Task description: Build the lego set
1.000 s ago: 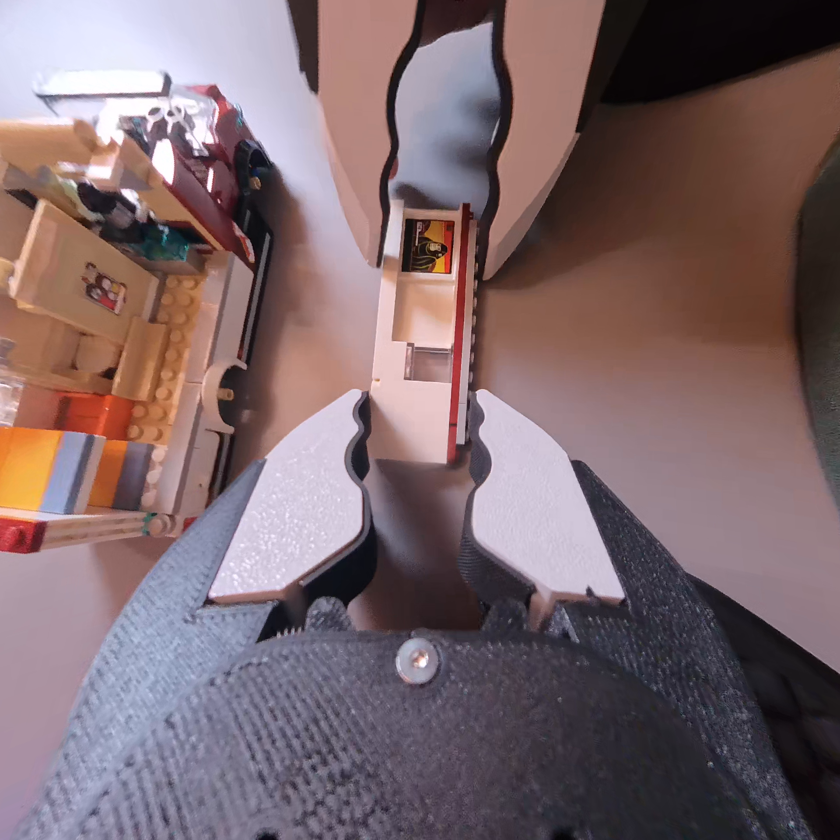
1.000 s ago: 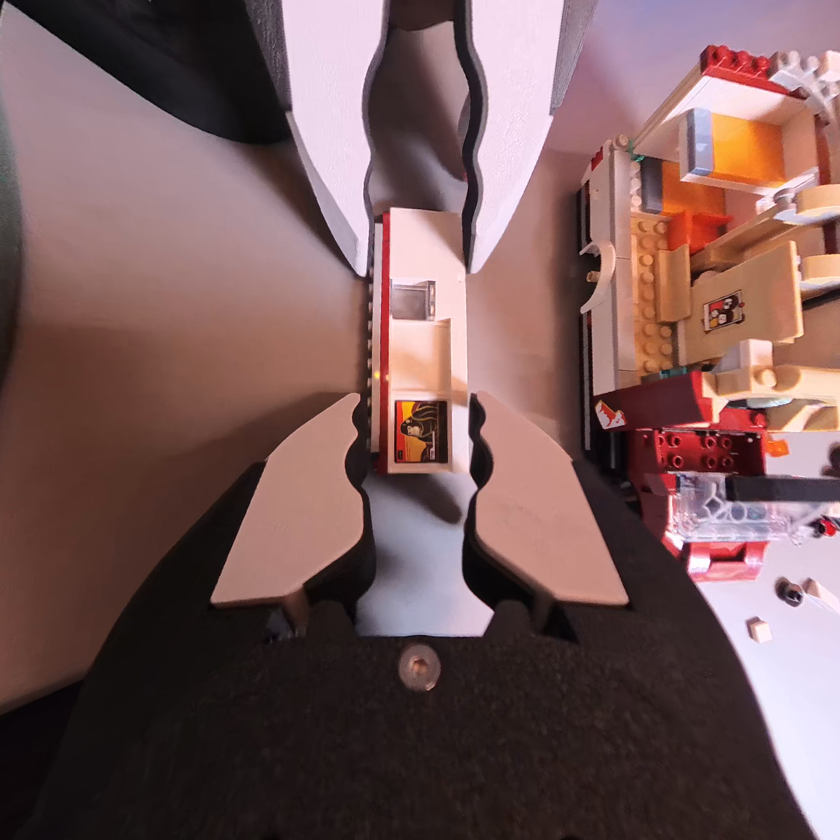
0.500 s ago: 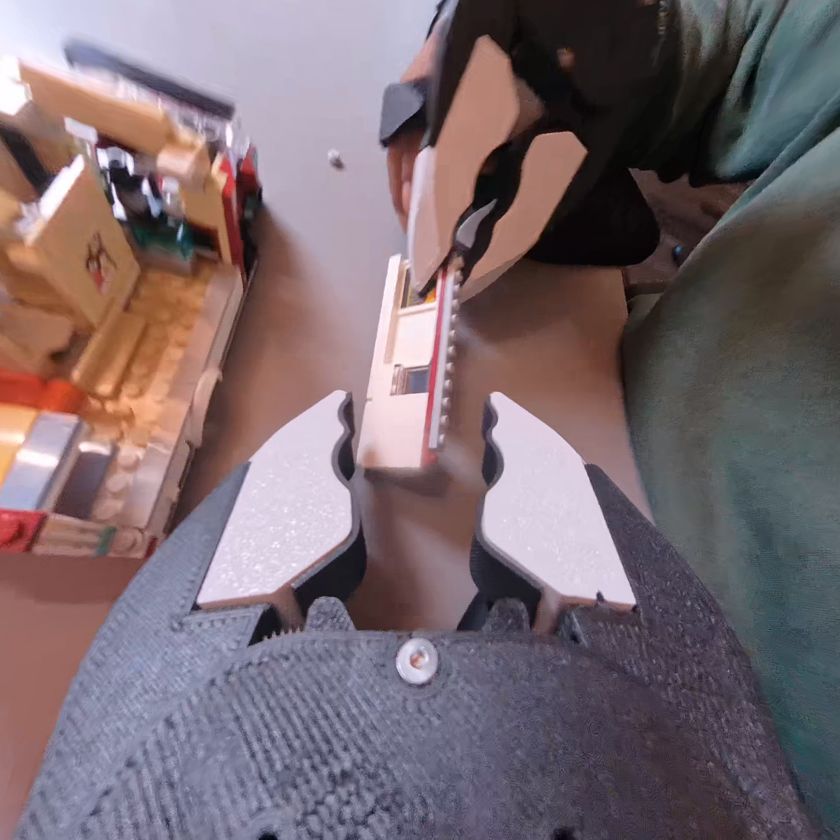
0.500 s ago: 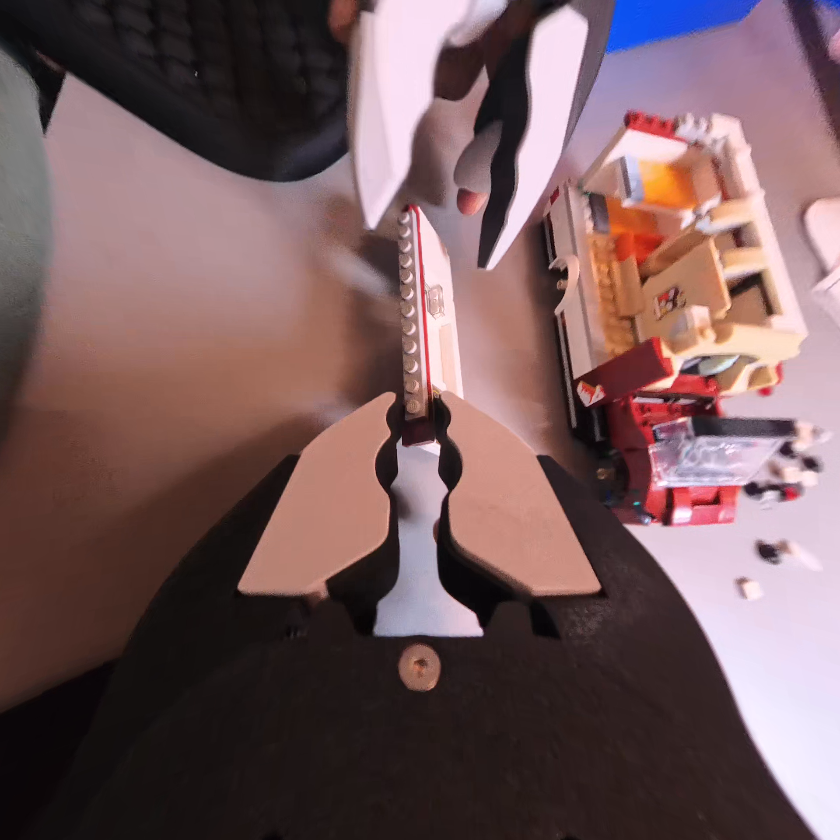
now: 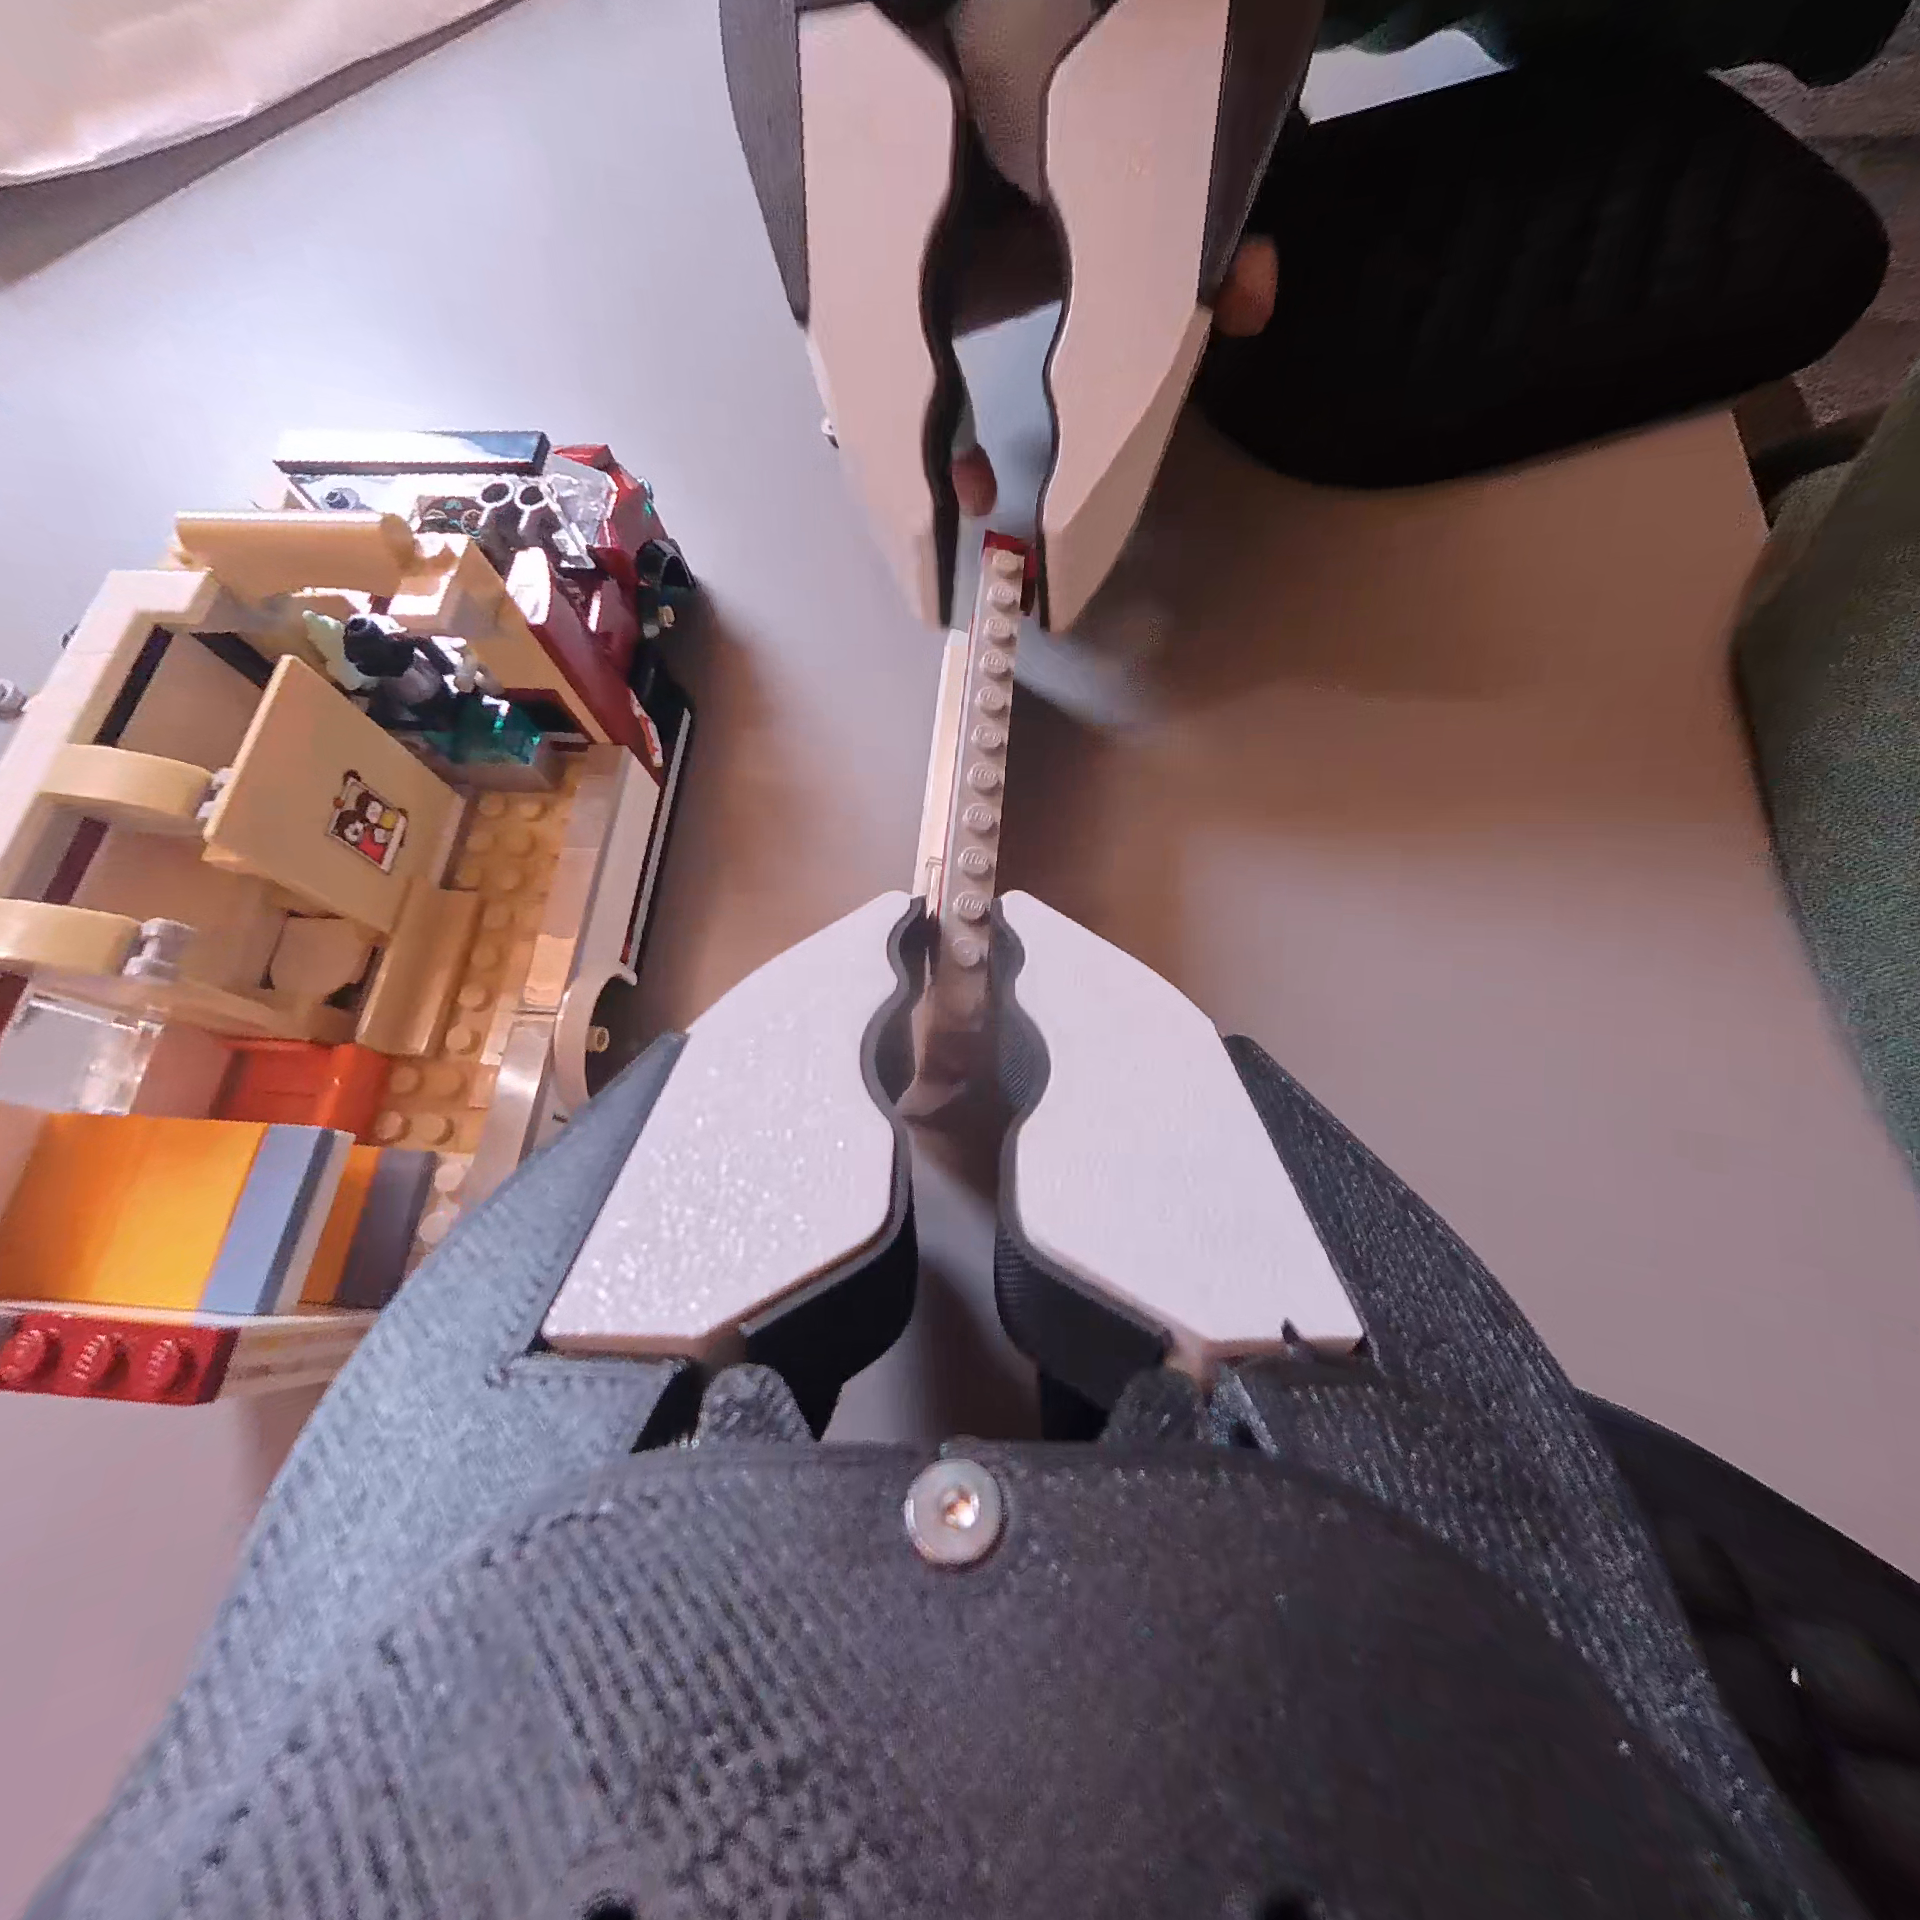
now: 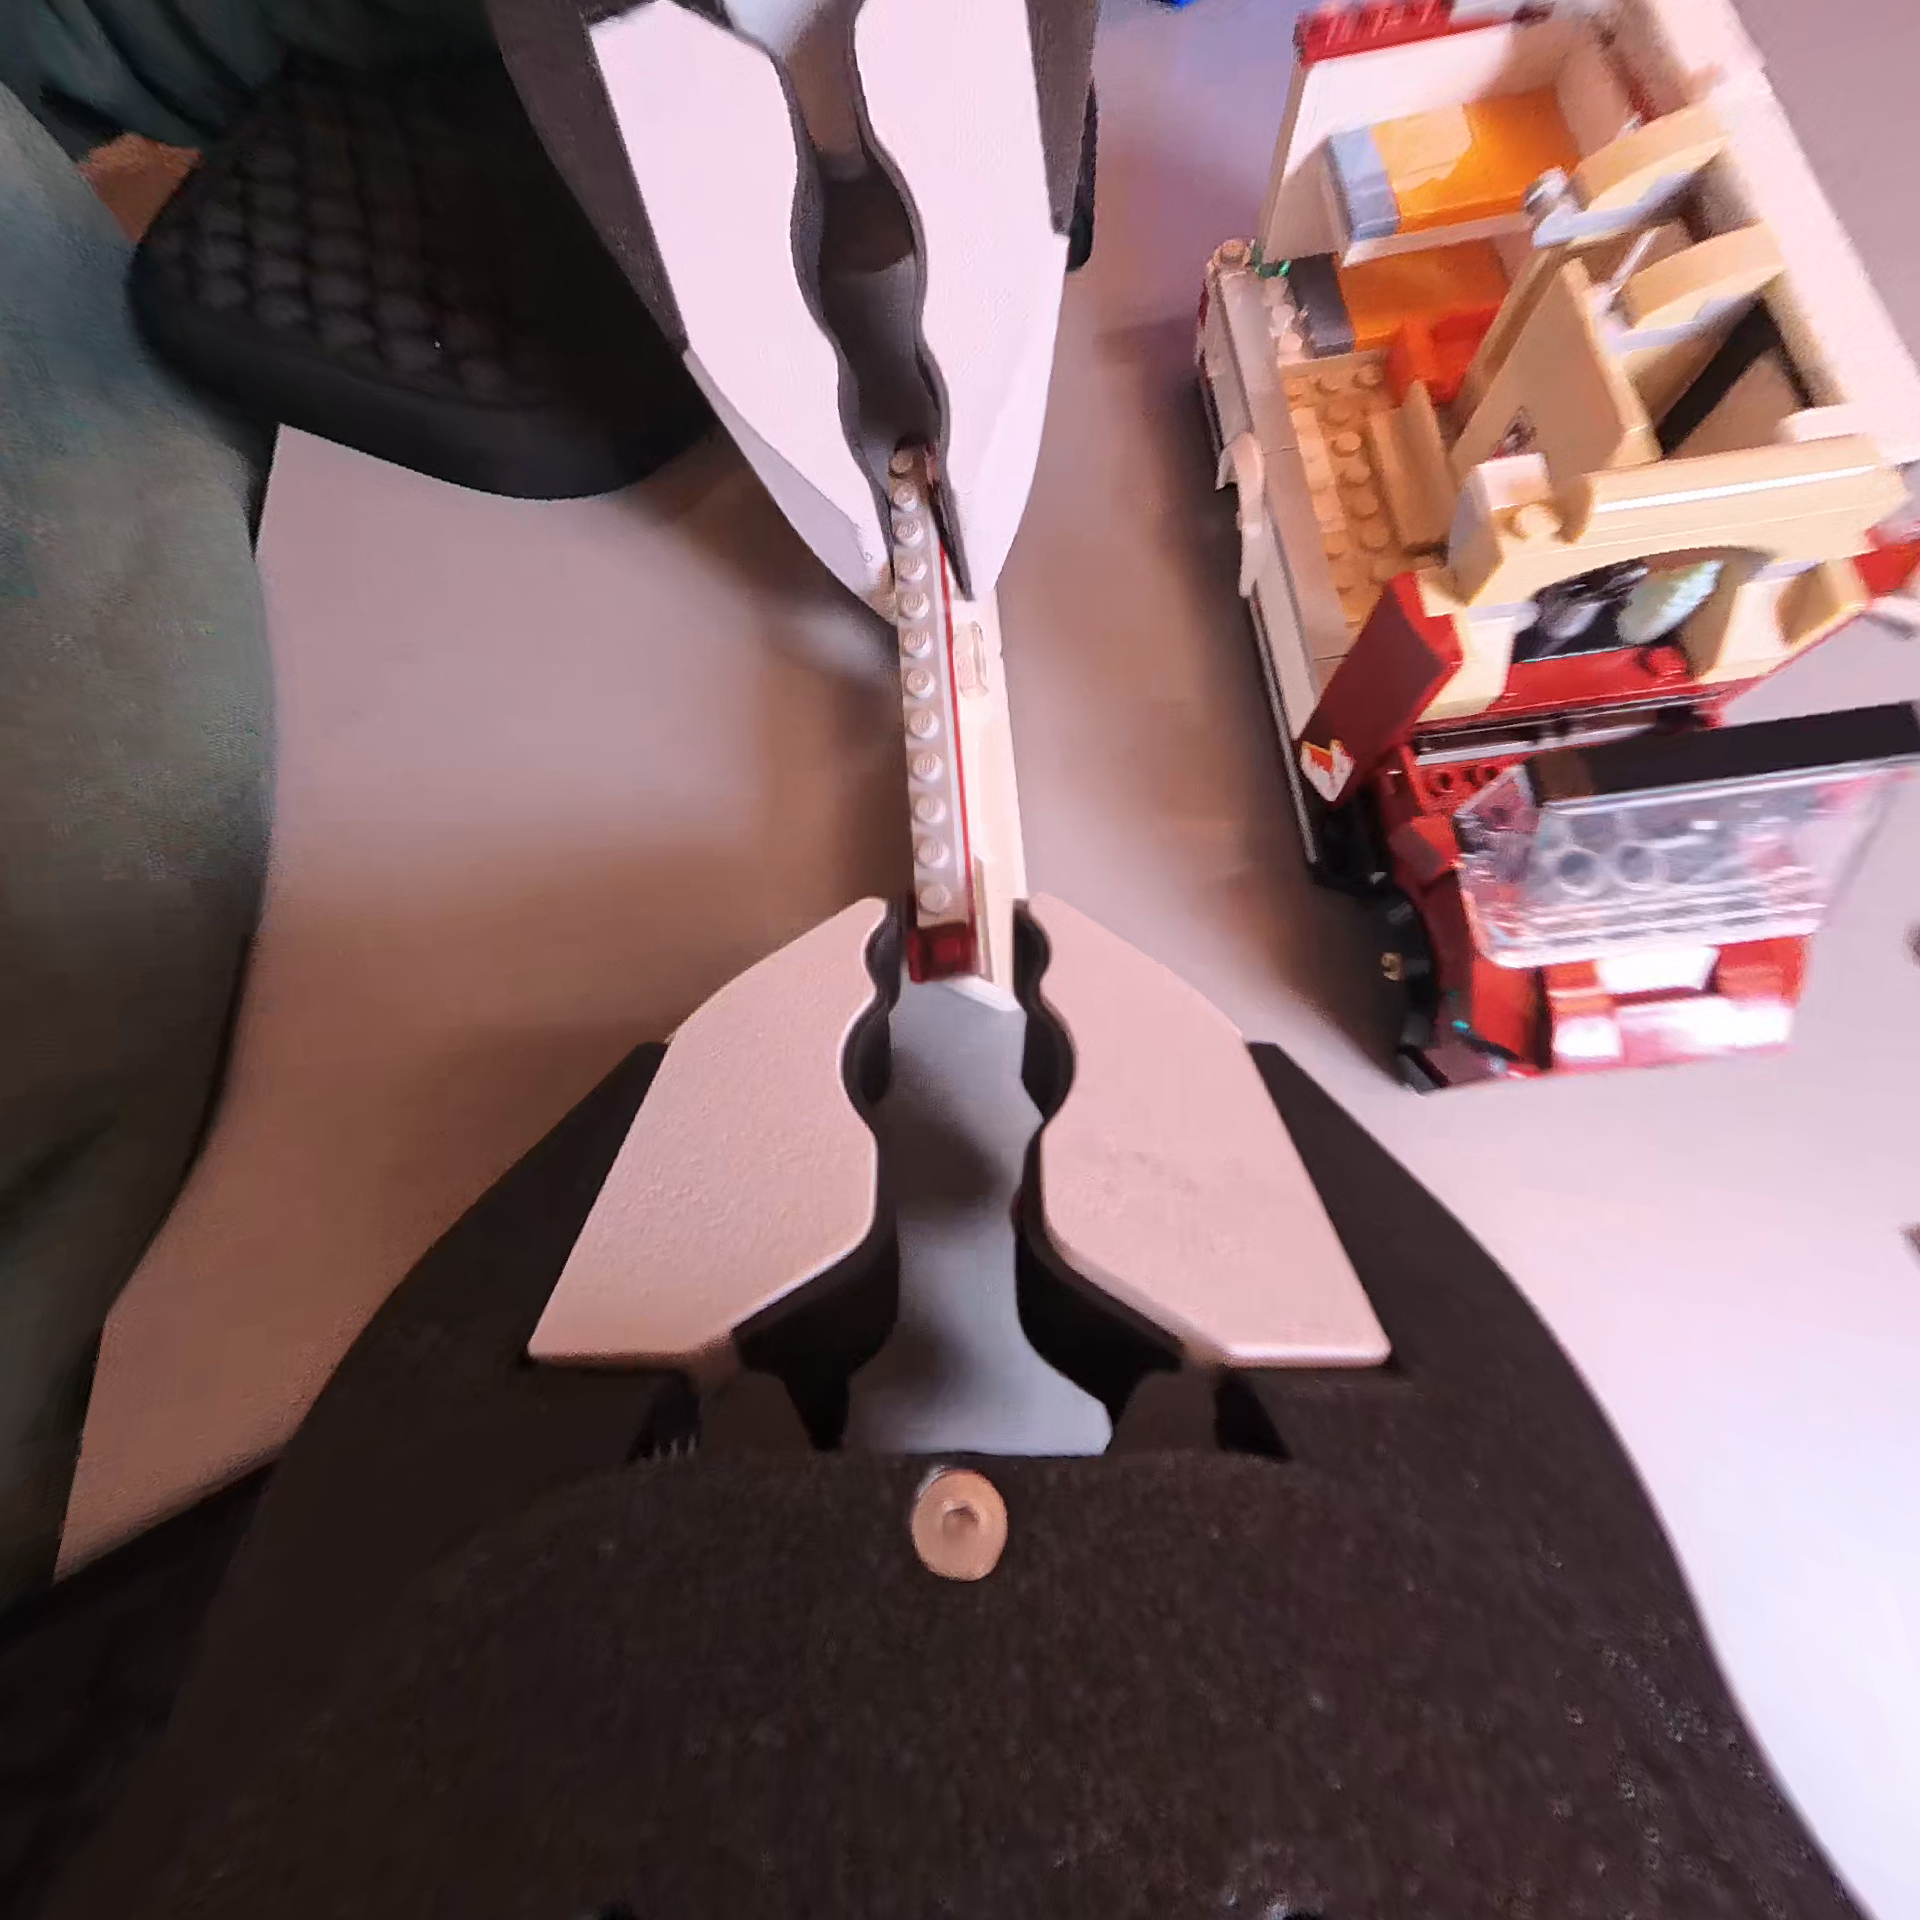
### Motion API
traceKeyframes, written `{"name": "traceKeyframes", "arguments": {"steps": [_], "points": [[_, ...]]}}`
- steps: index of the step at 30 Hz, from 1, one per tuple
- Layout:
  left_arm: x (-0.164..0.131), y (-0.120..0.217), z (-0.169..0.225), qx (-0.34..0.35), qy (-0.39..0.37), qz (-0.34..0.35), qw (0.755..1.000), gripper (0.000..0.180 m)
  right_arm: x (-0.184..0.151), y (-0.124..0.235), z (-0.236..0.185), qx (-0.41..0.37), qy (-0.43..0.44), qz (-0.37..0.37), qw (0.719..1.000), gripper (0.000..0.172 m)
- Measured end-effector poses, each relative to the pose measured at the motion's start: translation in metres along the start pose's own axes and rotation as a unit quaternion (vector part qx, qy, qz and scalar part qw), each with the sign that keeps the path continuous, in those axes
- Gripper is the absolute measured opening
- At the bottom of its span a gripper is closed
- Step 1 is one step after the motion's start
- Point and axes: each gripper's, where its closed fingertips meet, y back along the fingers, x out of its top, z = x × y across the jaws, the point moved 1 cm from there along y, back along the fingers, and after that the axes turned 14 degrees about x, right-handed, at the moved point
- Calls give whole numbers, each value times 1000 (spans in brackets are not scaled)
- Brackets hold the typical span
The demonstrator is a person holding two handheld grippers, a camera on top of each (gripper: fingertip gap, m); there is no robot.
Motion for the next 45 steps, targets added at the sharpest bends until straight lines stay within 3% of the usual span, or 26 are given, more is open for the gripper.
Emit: {"name": "traceKeyframes", "arguments": {"steps": [4,8,13,18,28,45], "points": [[0,0,1,5,7,11,1000,12,2,43,10,-72,-2,31,997,24],[-10,-4,1,14,-7,-9,1000,26,-28,88,32,-160,-49,11,986,25],[-10,-3,0,12,2,-9,1000,26,-67,111,44,-199,-111,-18,974,25],[-7,-1,-1,-1,25,0,1000,22,-85,109,45,-203,-134,-36,969,25],[-1,4,-8,-22,103,9,994,11,-69,71,46,-141,-97,-63,983,17],[-7,2,-11,2,78,8,997,10,-67,60,44,-108,-86,-111,984,7]]}}
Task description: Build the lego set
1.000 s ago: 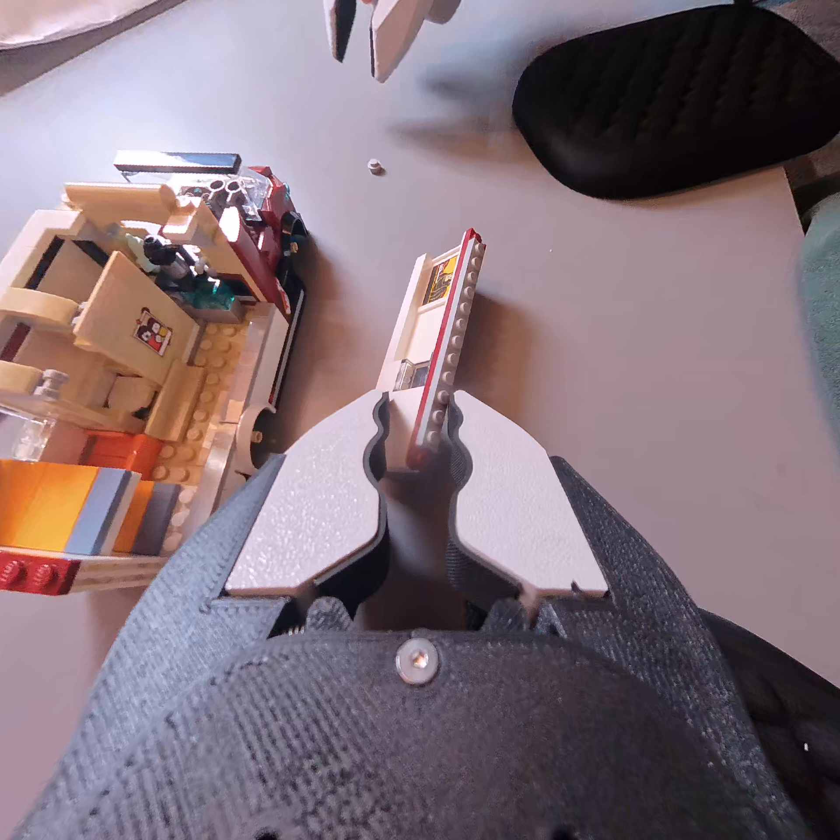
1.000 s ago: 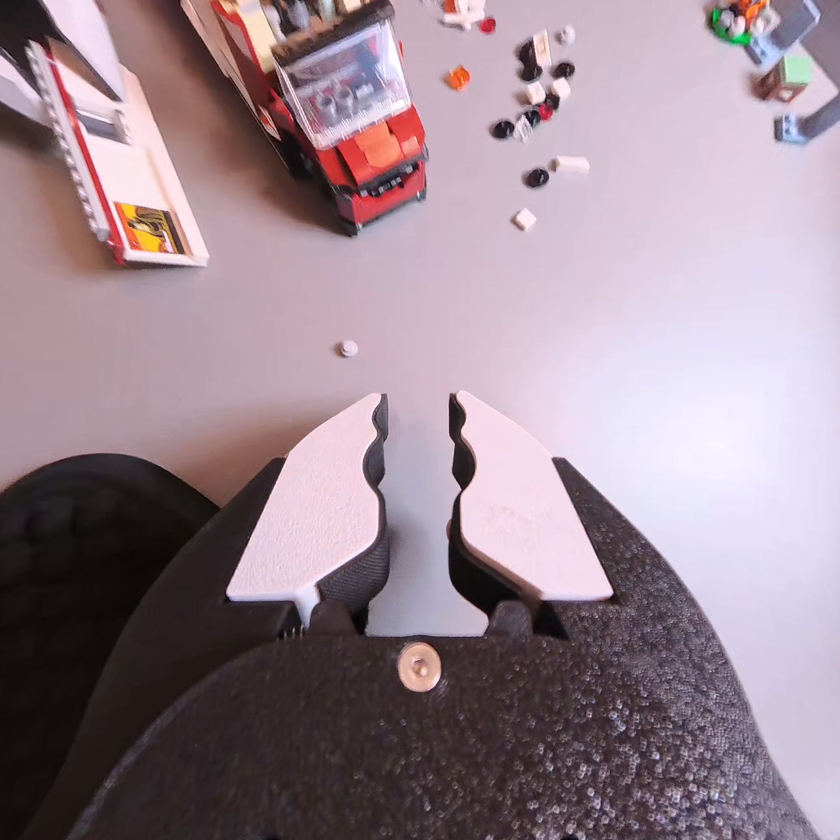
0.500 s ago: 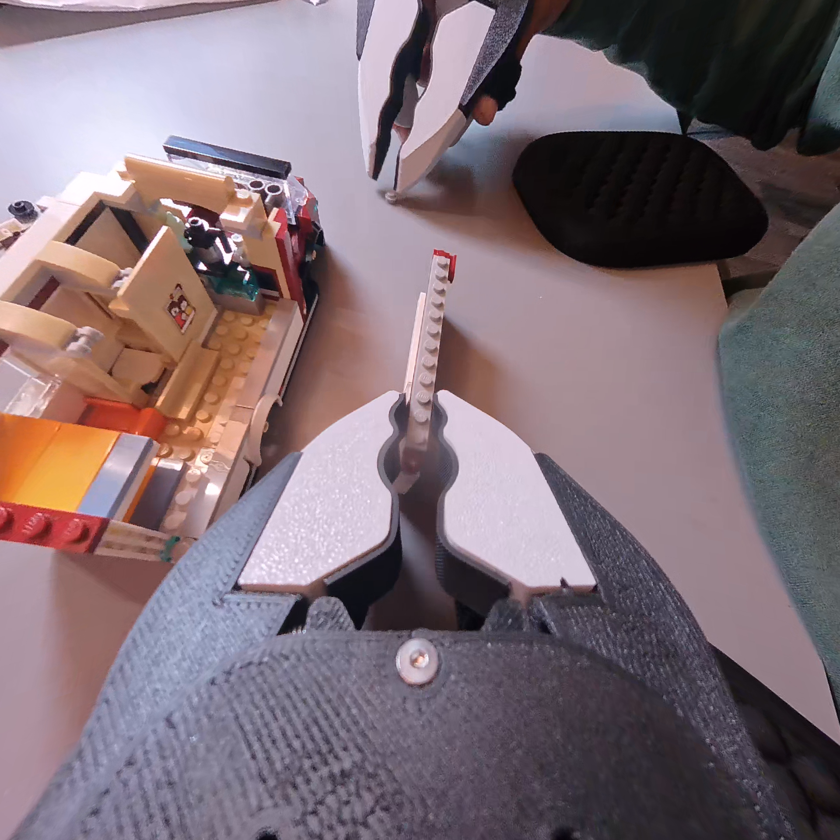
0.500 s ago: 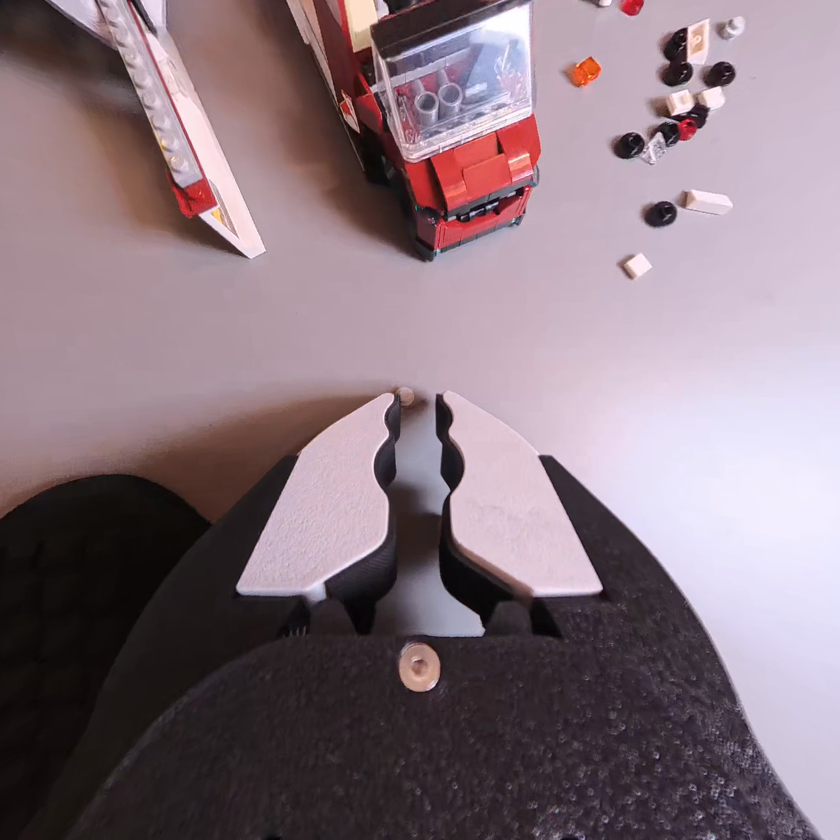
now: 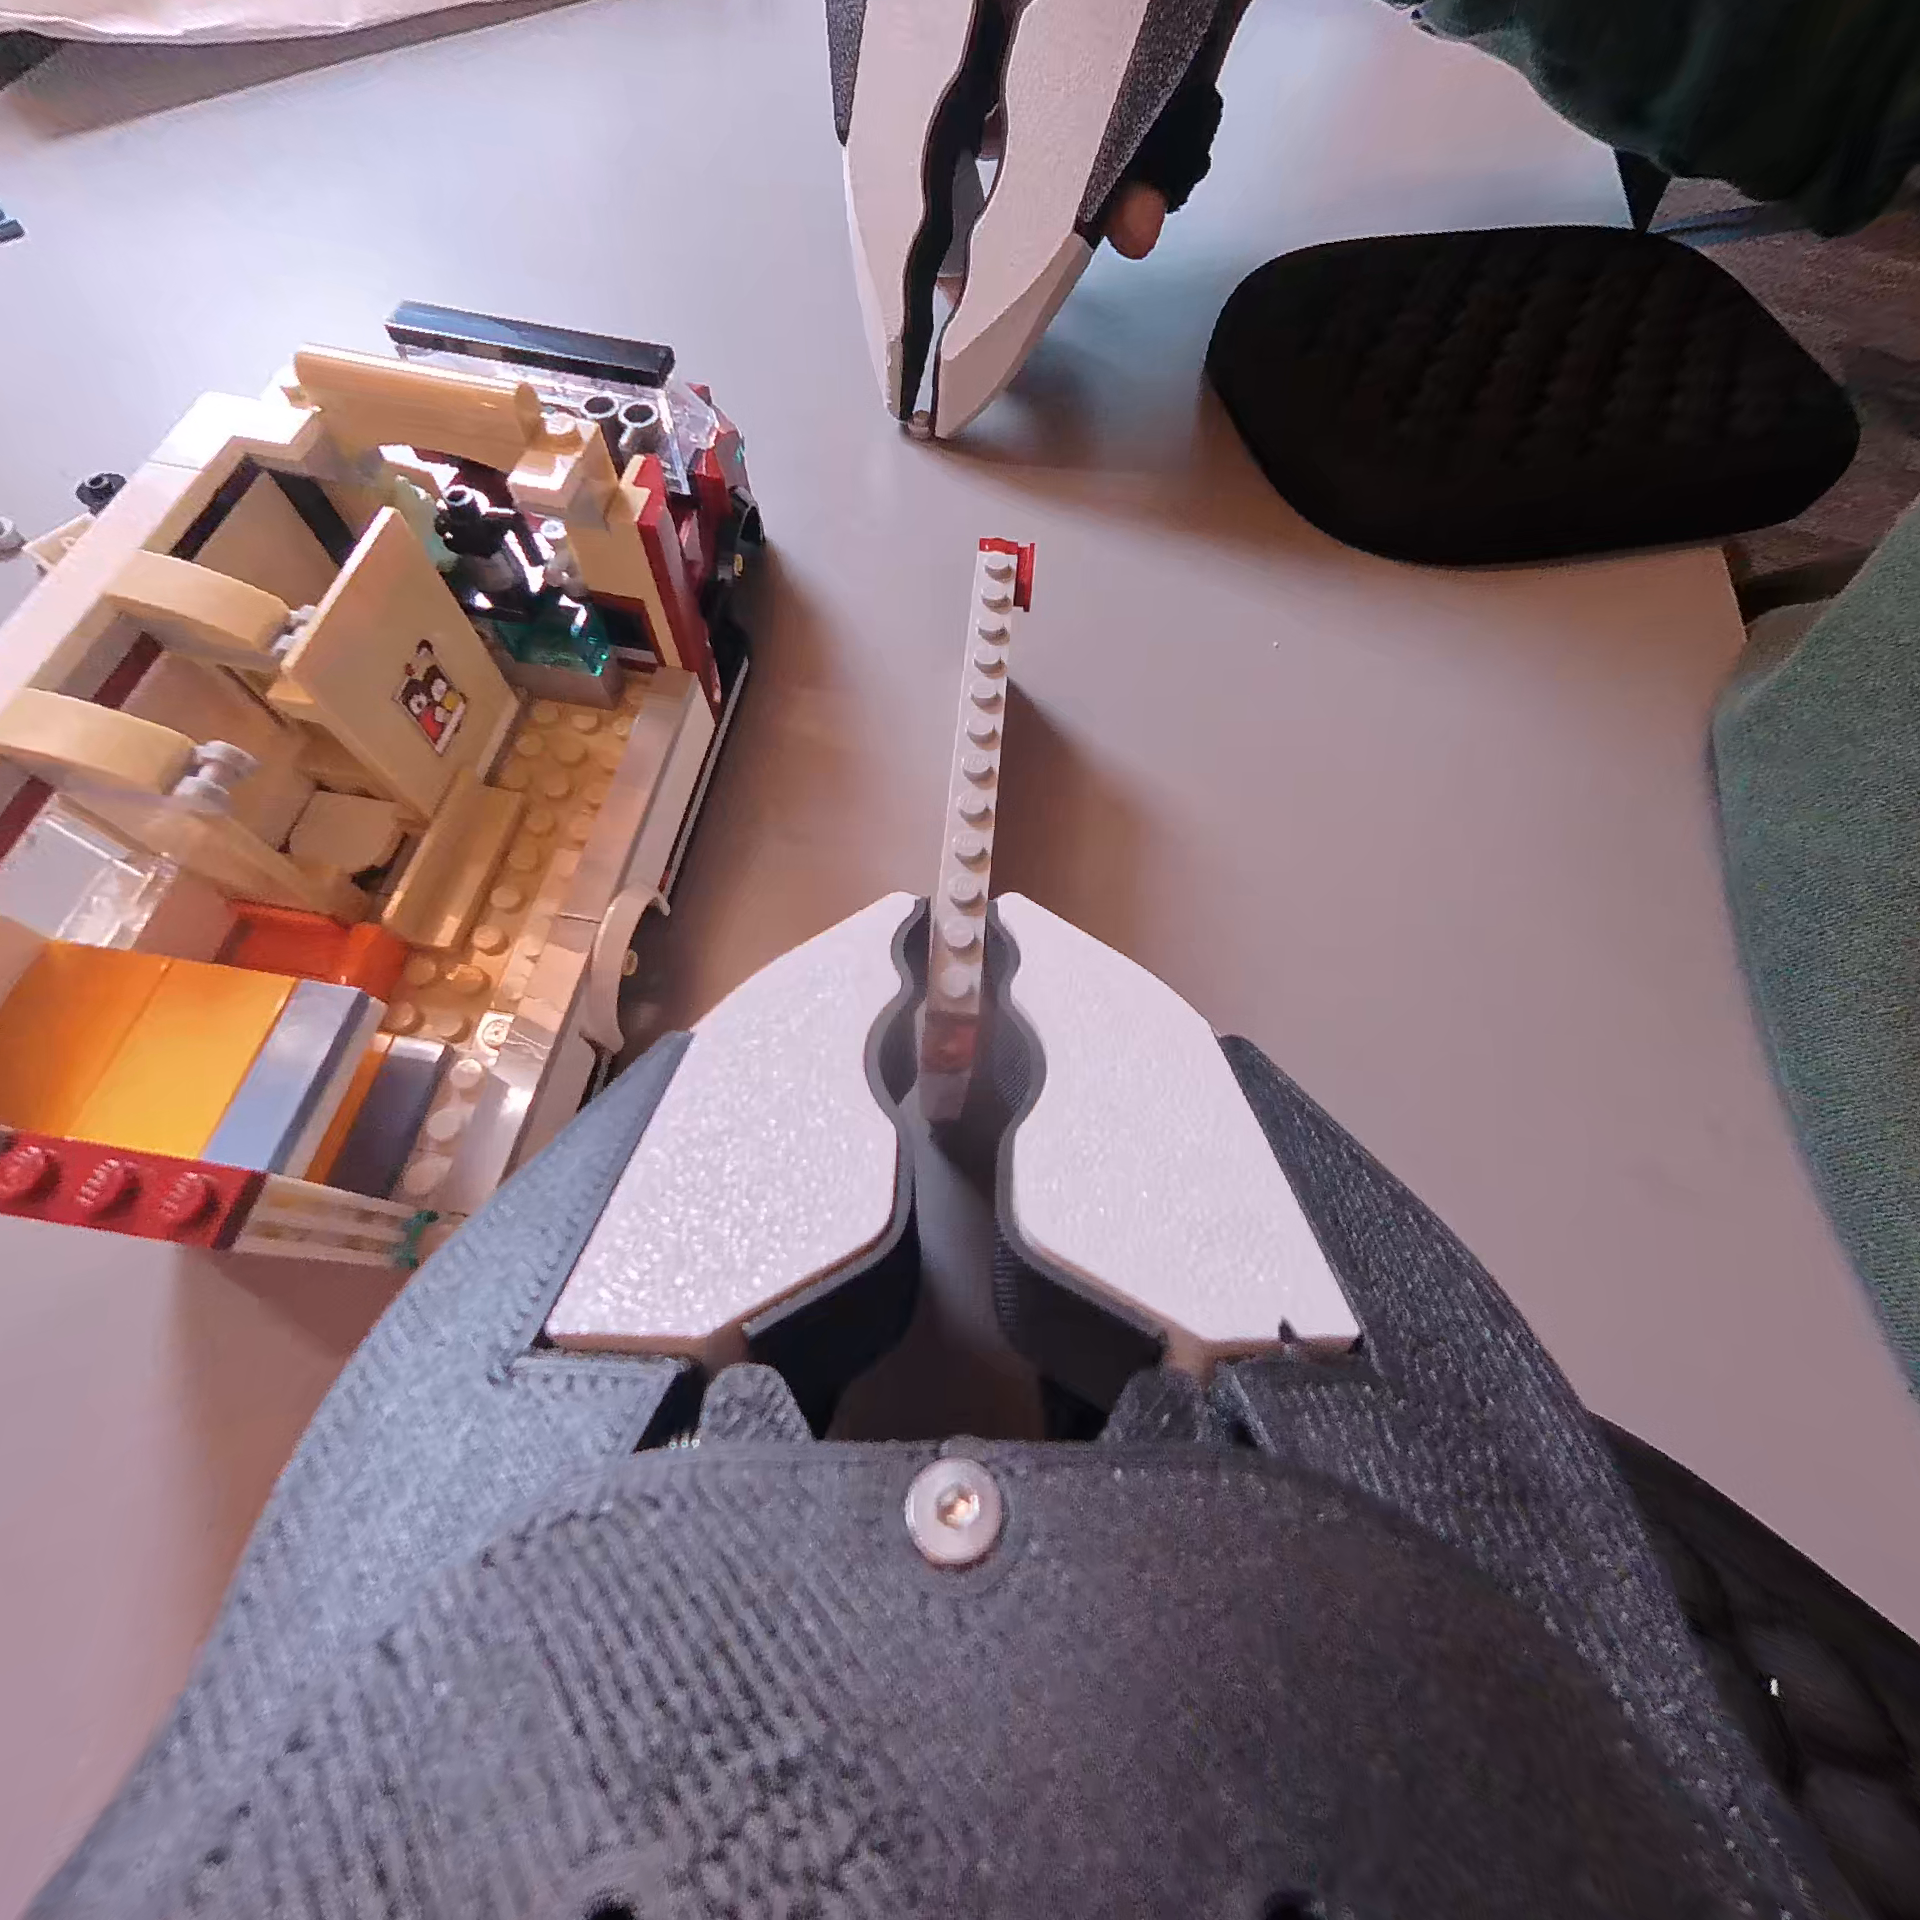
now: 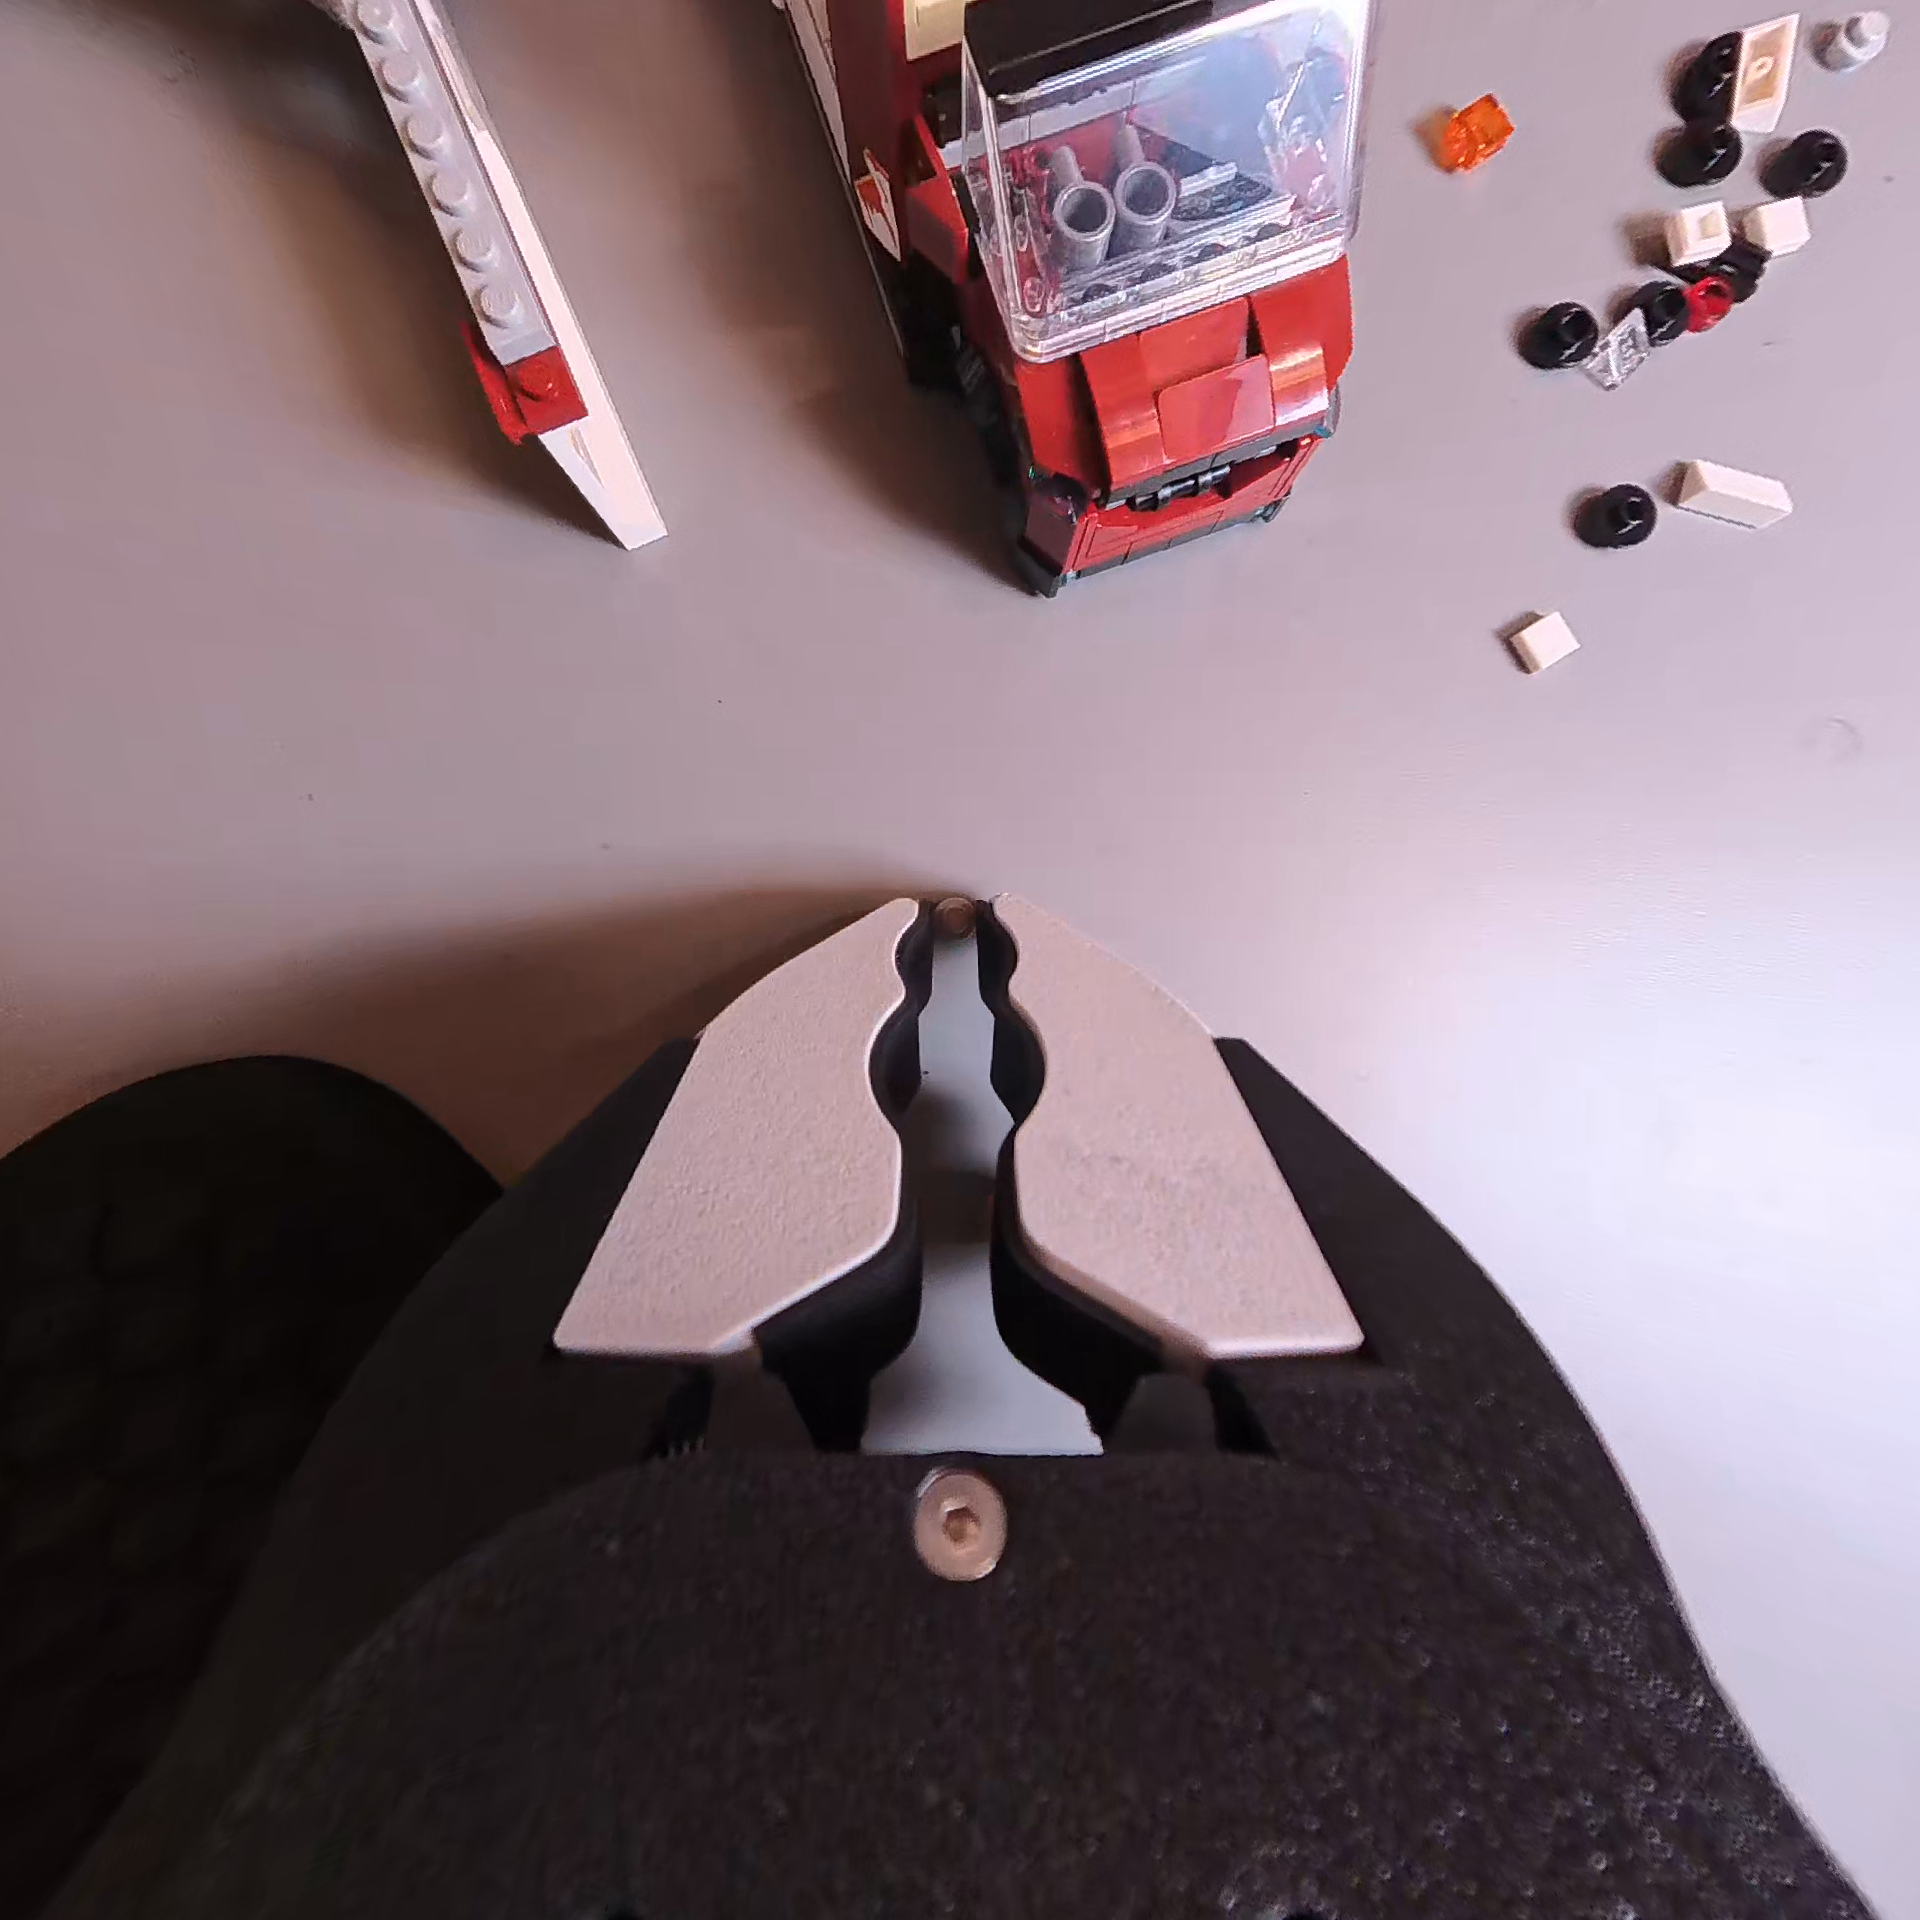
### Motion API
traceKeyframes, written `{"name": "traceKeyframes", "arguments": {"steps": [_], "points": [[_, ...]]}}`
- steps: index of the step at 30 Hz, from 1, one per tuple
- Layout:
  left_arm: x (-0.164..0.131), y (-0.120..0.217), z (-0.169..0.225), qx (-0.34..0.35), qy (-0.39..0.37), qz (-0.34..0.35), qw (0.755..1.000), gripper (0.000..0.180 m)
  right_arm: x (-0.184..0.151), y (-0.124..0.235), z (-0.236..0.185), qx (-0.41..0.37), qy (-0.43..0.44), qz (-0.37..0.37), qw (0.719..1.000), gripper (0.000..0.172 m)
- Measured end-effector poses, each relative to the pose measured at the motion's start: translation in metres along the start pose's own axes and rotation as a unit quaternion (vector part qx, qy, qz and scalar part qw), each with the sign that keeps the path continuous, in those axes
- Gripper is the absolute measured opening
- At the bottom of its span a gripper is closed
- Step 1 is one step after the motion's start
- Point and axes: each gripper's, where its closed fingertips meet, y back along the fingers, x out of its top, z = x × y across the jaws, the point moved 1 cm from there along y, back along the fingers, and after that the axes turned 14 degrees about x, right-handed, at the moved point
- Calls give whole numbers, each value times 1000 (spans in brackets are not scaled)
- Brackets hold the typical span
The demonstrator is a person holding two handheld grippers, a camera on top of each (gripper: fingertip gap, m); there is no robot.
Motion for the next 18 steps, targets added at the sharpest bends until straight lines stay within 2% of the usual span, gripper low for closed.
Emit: {"name": "traceKeyframes", "arguments": {"steps": [11,18], "points": [[-1,1,-3,19,-17,1,1000,9,0,-1,-8,4,-6,3,1000,7],[-2,1,-3,18,-16,1,1000,8,28,3,-23,15,30,37,999,7]]}}
